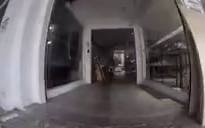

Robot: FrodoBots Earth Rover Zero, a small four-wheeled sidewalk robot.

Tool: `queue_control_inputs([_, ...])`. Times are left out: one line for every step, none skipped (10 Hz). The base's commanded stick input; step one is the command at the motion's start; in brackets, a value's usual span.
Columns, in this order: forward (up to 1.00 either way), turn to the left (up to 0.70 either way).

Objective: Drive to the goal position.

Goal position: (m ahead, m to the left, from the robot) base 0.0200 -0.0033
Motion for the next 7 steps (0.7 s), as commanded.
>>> queue_control_inputs([0.70, -0.10])
queue_control_inputs([0.70, -0.14])
queue_control_inputs([0.70, -0.14])
queue_control_inputs([0.70, -0.14])
queue_control_inputs([0.70, -0.14])
queue_control_inputs([0.70, -0.14])
queue_control_inputs([0.70, -0.14])
